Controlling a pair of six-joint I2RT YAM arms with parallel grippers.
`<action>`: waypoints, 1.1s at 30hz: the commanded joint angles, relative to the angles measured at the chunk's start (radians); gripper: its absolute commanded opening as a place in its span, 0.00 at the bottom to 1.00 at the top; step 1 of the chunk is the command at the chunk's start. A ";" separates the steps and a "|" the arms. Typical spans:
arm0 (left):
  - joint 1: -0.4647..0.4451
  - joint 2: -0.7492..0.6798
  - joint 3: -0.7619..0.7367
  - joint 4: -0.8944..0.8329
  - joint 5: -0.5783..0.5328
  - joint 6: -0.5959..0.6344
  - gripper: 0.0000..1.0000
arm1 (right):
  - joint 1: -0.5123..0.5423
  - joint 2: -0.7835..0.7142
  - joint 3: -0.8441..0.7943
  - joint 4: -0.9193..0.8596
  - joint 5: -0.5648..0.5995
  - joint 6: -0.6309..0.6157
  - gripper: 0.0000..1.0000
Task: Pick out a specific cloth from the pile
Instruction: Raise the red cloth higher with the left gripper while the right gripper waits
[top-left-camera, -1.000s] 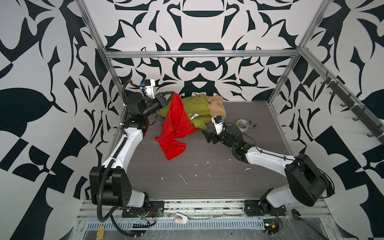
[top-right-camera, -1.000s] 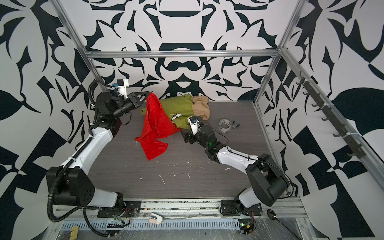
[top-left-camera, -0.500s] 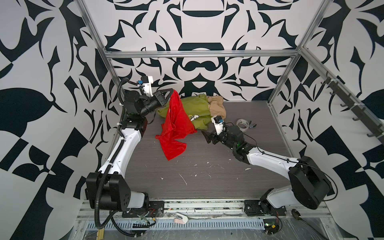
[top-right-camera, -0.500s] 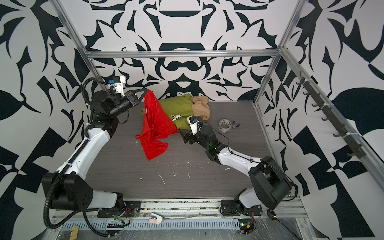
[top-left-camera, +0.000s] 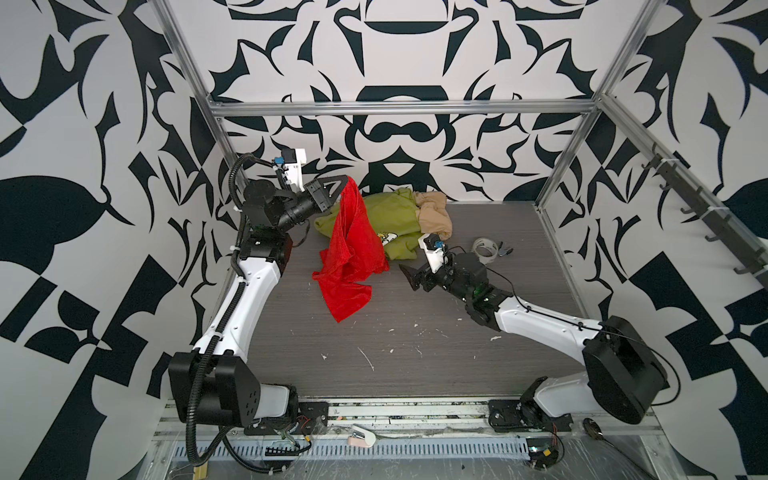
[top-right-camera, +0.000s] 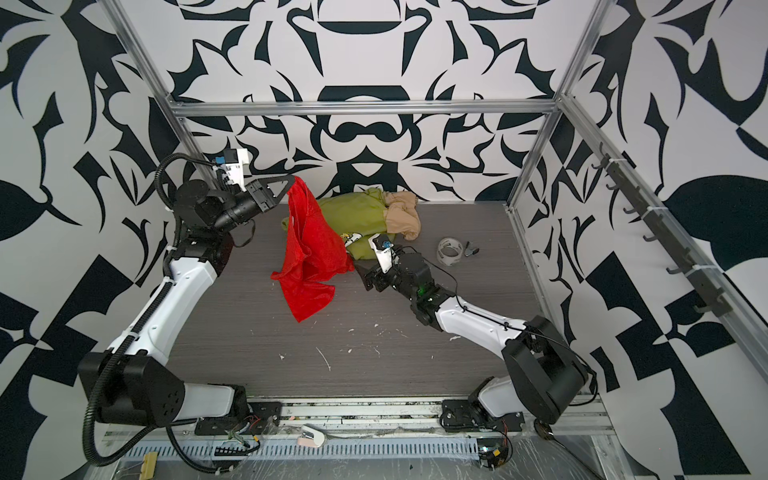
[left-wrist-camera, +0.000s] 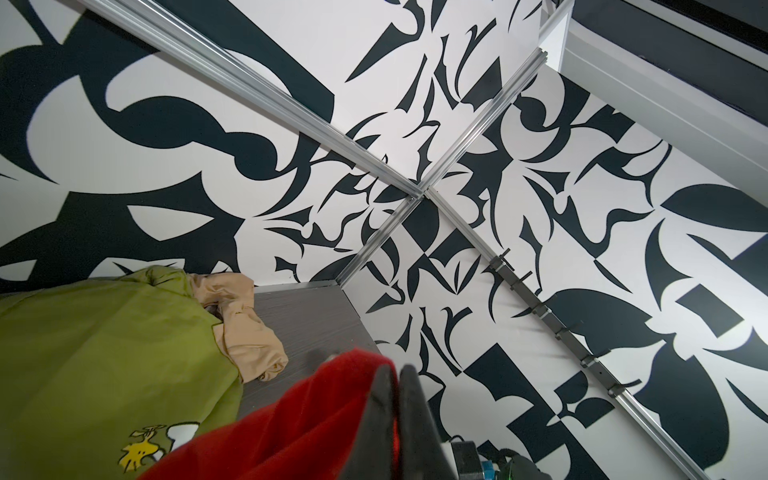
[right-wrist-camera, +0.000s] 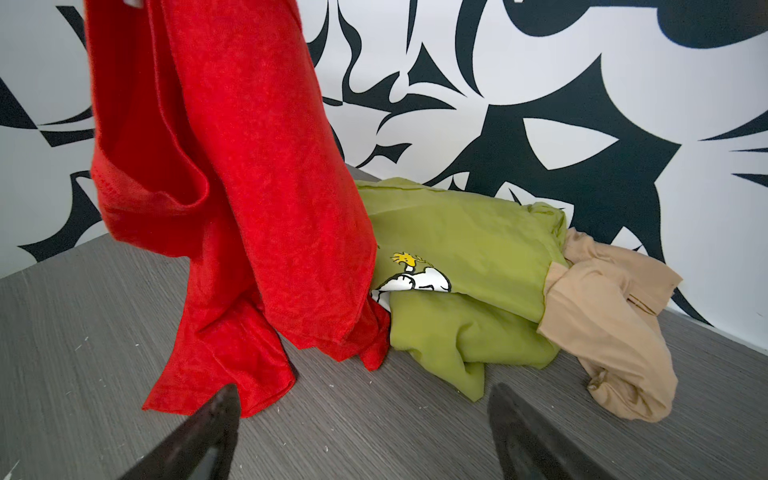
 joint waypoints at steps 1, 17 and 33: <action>-0.001 -0.035 0.043 0.062 0.036 -0.028 0.00 | 0.014 -0.037 0.050 0.006 -0.018 -0.031 0.96; -0.026 -0.070 0.030 0.099 0.092 -0.105 0.00 | 0.033 -0.044 0.099 -0.004 -0.061 -0.041 0.96; -0.082 -0.149 0.111 0.003 0.084 -0.060 0.00 | 0.051 -0.091 0.149 0.011 -0.088 -0.010 0.97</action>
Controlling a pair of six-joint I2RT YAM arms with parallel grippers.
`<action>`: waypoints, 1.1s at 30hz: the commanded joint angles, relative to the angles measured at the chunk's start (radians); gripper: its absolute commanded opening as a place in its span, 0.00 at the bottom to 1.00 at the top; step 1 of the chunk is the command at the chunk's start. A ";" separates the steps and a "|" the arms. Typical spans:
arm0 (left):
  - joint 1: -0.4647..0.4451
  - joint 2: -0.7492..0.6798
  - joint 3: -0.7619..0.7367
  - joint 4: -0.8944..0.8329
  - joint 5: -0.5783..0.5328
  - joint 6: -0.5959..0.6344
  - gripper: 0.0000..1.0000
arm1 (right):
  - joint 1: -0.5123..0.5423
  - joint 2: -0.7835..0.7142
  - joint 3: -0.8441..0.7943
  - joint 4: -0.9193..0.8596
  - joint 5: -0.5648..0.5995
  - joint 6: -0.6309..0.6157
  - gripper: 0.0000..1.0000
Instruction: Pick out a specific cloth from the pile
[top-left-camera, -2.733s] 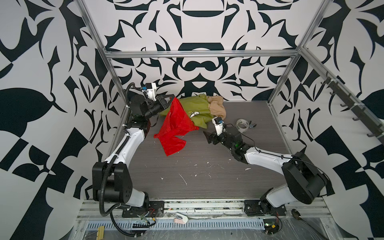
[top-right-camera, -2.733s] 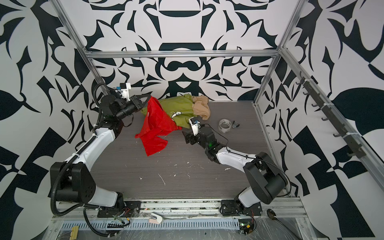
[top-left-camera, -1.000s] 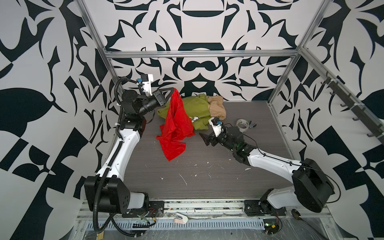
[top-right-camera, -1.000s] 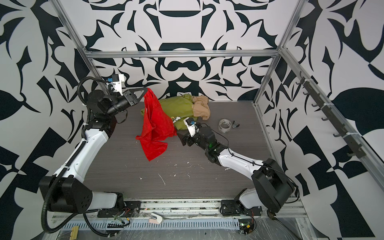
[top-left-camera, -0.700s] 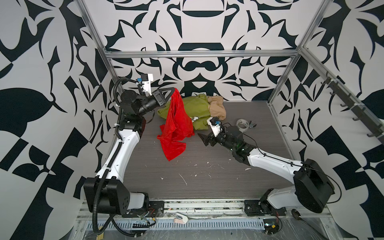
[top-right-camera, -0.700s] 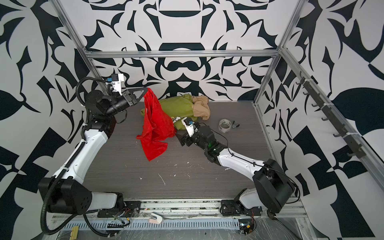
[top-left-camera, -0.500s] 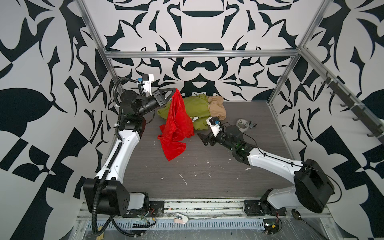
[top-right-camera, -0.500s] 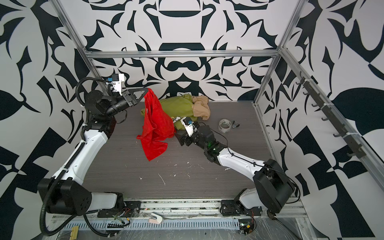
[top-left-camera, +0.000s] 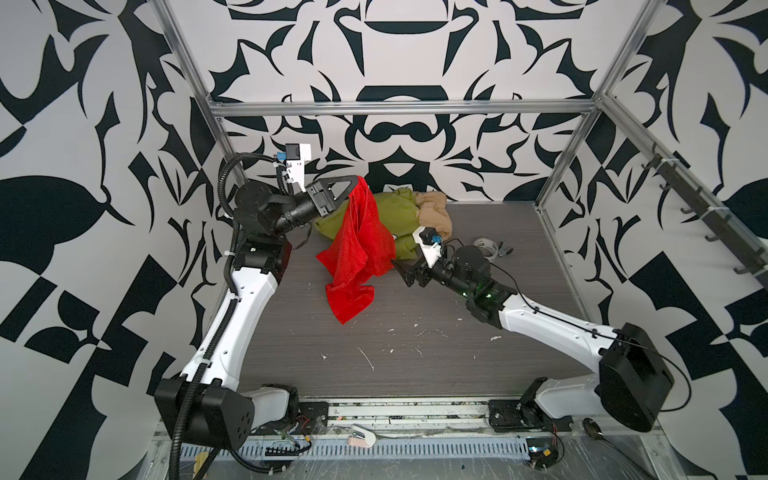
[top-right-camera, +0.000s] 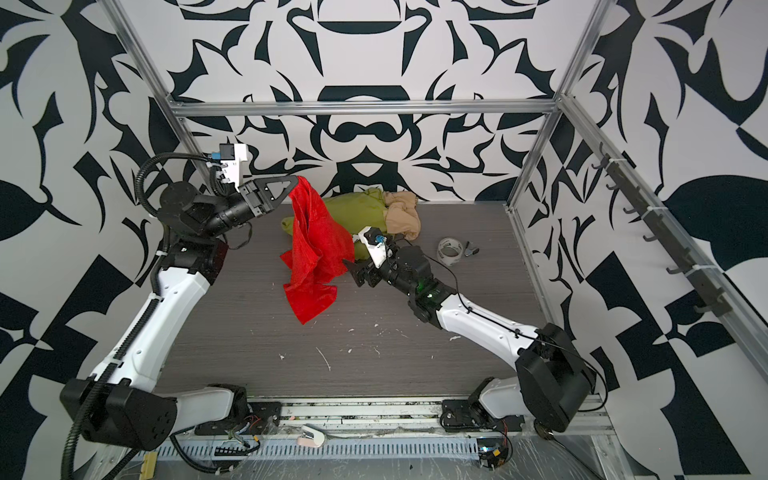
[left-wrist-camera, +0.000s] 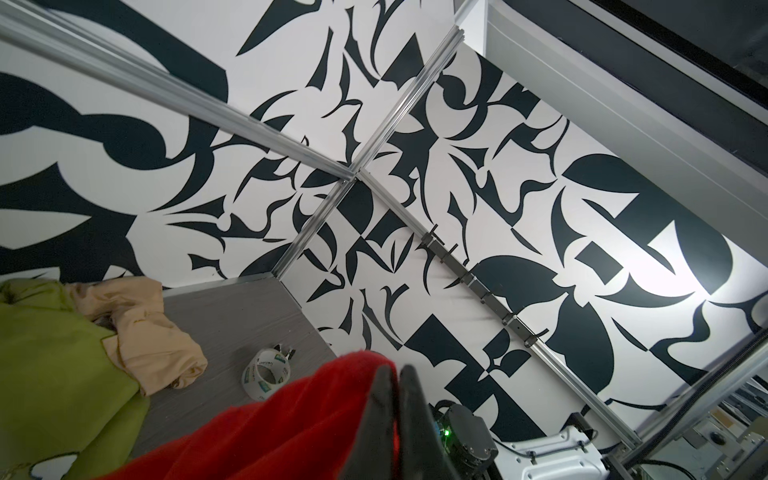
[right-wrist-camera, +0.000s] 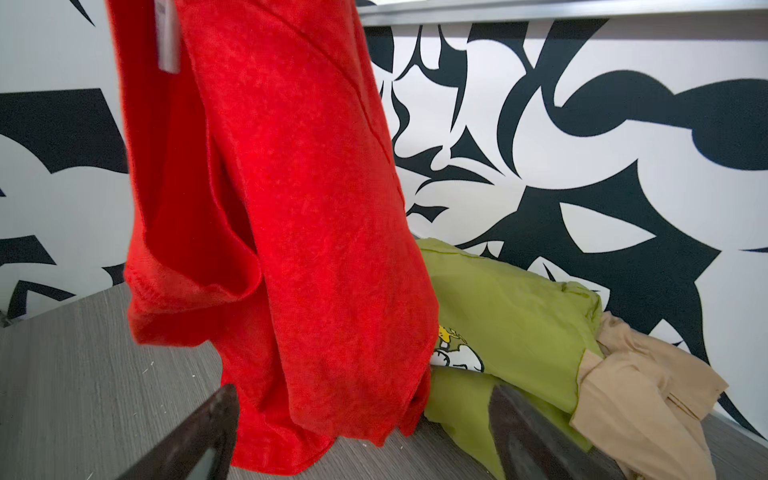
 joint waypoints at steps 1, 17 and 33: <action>-0.016 -0.047 0.068 -0.003 -0.009 0.037 0.00 | 0.012 -0.043 0.052 0.043 -0.013 0.022 0.98; -0.209 -0.063 0.159 -0.157 -0.184 0.244 0.00 | 0.202 -0.175 0.106 -0.004 0.292 0.096 0.99; -0.312 -0.023 0.185 -0.183 -0.250 0.317 0.00 | 0.316 -0.233 0.177 -0.156 0.416 0.016 0.99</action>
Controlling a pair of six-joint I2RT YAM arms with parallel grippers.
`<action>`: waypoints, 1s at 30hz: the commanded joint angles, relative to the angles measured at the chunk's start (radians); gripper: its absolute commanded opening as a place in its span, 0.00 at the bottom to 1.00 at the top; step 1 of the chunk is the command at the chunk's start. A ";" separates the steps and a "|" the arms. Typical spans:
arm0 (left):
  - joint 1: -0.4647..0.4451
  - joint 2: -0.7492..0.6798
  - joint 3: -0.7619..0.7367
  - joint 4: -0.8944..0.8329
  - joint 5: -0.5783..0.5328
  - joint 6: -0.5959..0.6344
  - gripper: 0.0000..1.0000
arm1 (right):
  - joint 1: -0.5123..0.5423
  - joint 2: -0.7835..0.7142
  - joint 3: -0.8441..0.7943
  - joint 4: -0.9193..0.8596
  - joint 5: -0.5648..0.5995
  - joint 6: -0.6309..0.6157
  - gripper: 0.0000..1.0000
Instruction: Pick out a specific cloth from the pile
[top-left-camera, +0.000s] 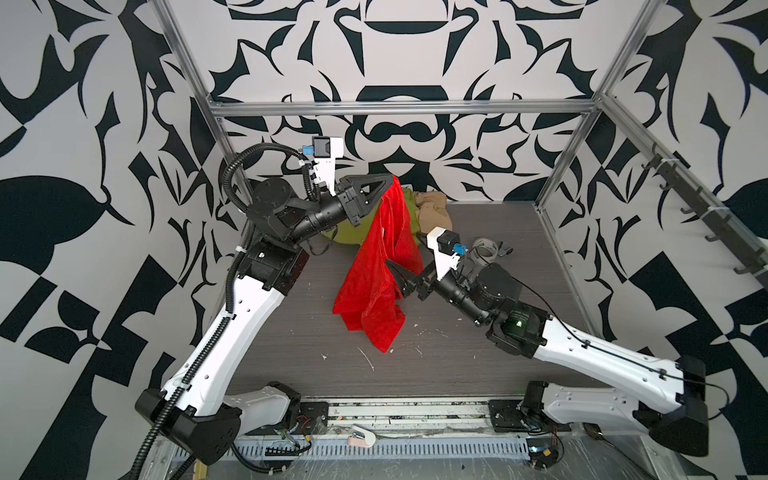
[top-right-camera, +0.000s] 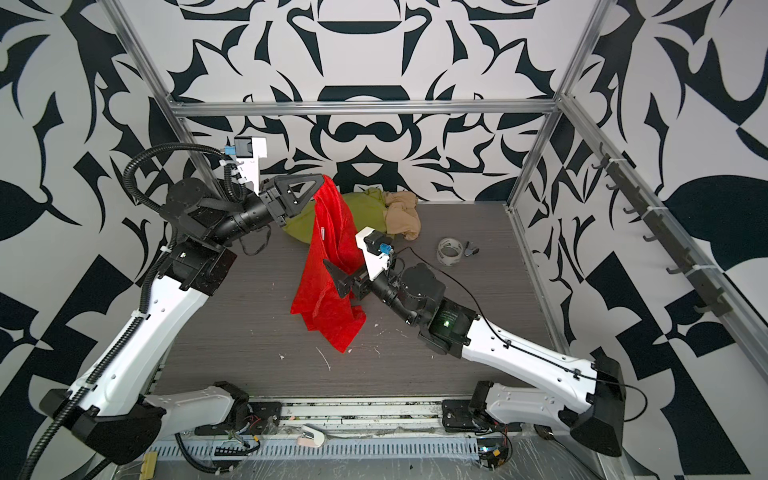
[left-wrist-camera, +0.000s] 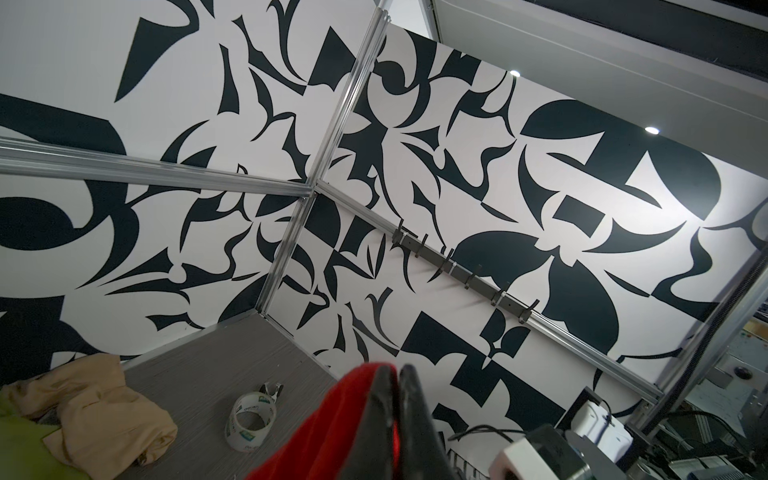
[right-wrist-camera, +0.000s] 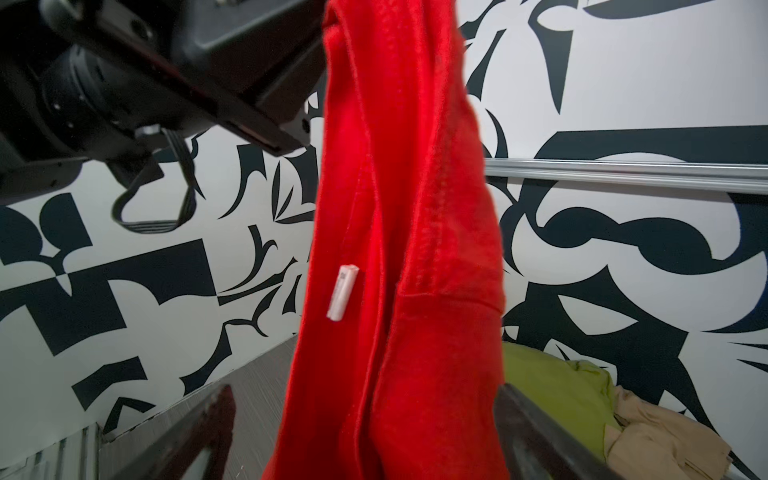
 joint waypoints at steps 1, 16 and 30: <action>-0.016 0.004 0.035 0.027 -0.017 0.028 0.00 | -0.001 0.009 0.053 -0.003 0.057 -0.054 0.99; -0.060 0.015 0.043 0.026 -0.024 0.042 0.00 | -0.001 0.128 0.111 0.046 0.144 -0.126 0.99; -0.066 0.010 0.032 0.026 -0.028 0.056 0.00 | -0.002 0.167 0.119 0.077 0.135 -0.149 0.36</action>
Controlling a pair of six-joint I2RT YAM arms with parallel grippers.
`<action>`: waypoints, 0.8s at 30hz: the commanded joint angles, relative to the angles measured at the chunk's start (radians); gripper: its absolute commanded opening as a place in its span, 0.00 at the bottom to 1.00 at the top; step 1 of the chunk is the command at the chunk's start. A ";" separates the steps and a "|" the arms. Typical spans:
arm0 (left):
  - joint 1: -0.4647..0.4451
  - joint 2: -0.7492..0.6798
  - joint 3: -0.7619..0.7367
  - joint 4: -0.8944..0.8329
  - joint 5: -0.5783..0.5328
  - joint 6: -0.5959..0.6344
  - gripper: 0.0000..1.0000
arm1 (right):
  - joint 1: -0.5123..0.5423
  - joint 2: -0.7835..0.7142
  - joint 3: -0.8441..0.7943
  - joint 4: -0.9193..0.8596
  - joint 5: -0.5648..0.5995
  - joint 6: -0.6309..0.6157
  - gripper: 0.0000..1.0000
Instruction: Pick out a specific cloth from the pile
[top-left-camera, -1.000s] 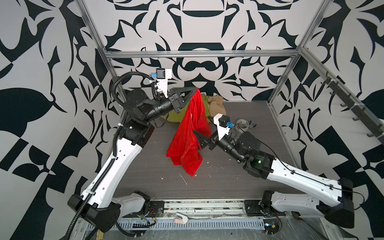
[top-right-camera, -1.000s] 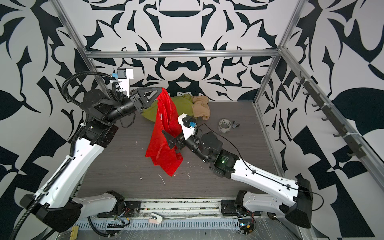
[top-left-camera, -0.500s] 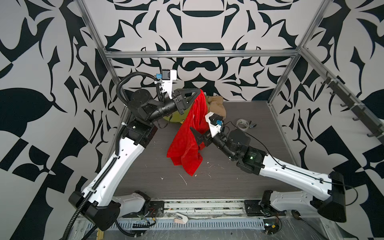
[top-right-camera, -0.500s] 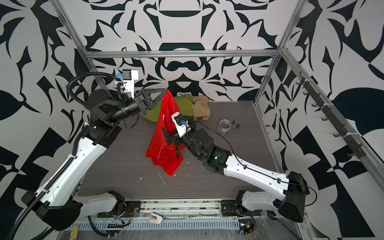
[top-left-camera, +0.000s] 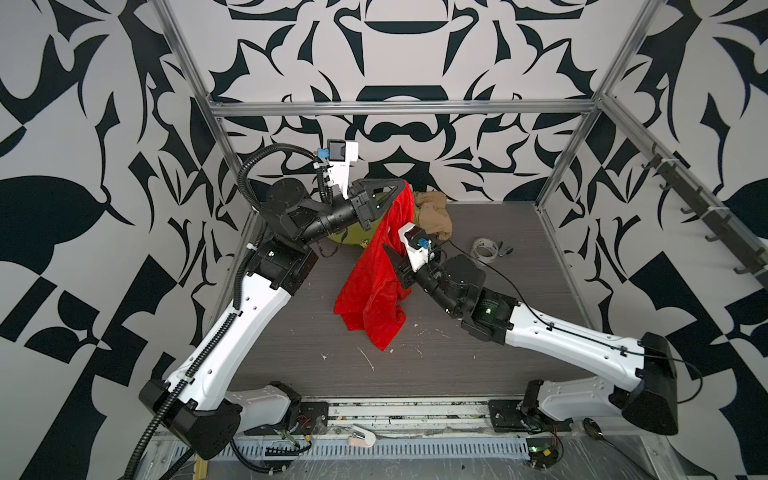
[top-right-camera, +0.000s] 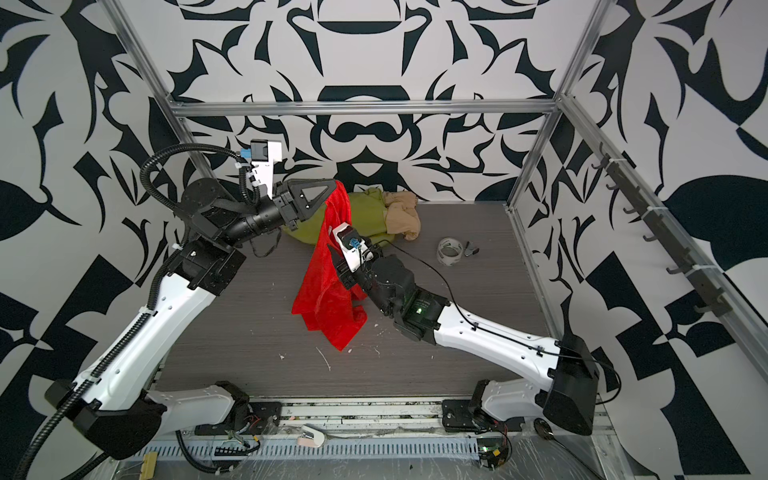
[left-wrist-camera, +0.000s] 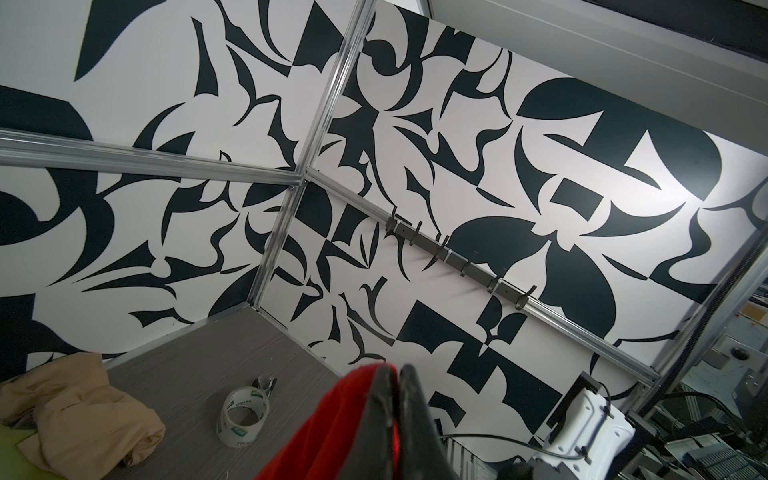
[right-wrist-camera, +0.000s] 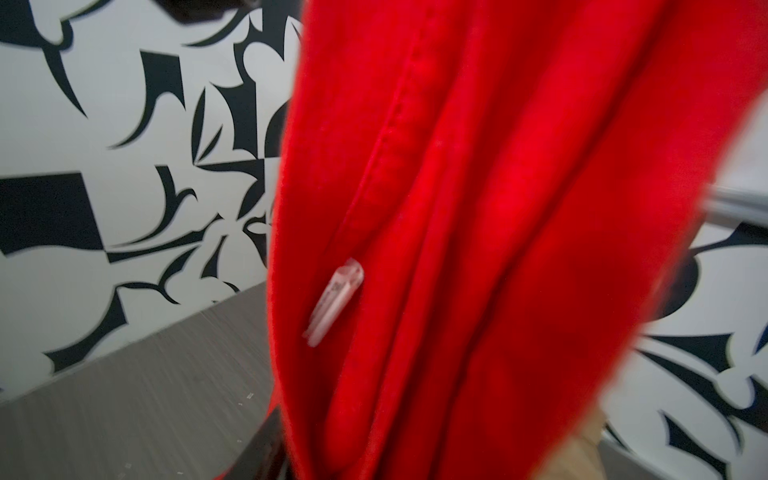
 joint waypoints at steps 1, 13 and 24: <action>-0.004 -0.011 0.029 0.040 -0.009 0.015 0.00 | 0.000 -0.015 0.040 0.057 -0.006 0.009 0.28; -0.004 -0.007 0.114 -0.066 -0.035 0.051 0.00 | 0.001 -0.035 0.102 0.011 -0.068 -0.009 0.00; -0.080 -0.037 0.149 -0.118 -0.034 0.058 0.00 | 0.000 -0.106 0.124 -0.057 -0.252 0.042 0.00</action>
